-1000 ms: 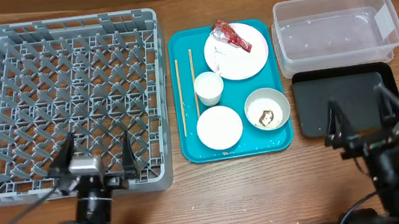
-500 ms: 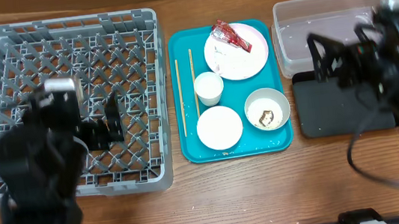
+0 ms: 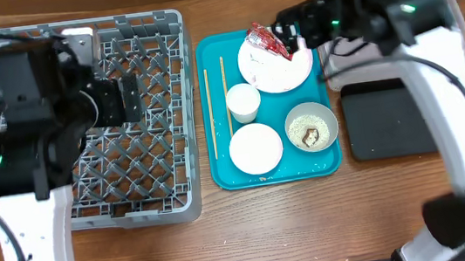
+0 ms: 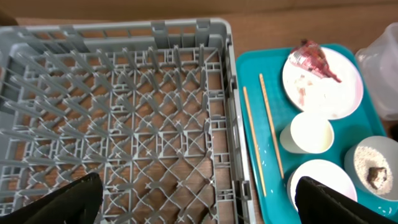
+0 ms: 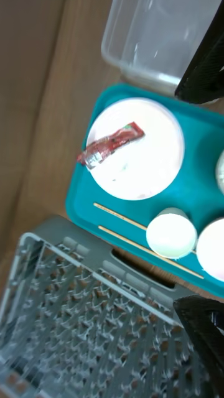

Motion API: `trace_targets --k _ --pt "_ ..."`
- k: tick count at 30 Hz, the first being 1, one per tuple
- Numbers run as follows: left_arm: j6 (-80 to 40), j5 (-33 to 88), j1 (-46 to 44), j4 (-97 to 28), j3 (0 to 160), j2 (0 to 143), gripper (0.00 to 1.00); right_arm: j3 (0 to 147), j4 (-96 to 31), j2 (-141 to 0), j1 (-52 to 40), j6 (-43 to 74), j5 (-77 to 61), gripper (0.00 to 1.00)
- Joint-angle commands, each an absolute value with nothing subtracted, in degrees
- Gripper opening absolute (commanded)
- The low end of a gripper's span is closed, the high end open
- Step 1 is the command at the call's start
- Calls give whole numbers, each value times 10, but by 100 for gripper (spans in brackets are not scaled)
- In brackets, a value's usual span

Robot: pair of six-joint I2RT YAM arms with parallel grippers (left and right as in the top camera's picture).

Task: Sort waste into correct bins and load items into the dishwasher
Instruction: 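Reach the right gripper to the red wrapper and tissue on the plate, then grasp the wrapper and tissue, drop them into the clear bin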

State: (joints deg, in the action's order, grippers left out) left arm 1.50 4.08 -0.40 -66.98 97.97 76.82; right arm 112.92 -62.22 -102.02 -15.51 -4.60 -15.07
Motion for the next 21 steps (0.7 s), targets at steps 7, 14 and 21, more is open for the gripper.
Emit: trace_targets --k 7,14,21 --pt "17 40 -4 -686 995 833 100 1147 -573 -1141 -156 -48 -135 100" --pt "17 39 -4 -686 995 845 100 1147 -528 -1244 -178 -98 7 99" --pt "17 39 -4 -686 995 848 100 1147 -498 -1311 -179 -138 19 98"
